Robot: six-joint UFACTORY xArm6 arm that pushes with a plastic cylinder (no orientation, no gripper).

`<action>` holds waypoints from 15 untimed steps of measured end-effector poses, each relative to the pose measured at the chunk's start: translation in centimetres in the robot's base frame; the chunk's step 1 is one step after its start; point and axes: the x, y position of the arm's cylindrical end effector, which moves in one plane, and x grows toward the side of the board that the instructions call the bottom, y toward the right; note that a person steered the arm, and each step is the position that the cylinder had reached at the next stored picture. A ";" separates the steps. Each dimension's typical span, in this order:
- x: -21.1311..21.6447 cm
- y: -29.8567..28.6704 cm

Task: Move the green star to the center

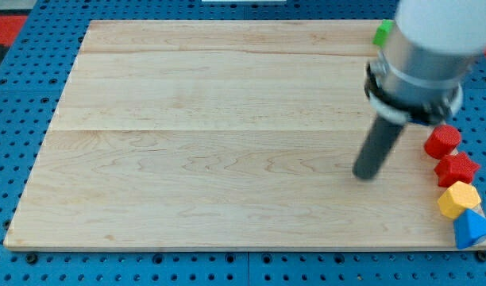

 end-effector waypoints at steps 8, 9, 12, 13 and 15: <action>-29.0 18.0; -25.3 18.7; -25.0 1.3; -24.1 -2.3; -22.7 -4.7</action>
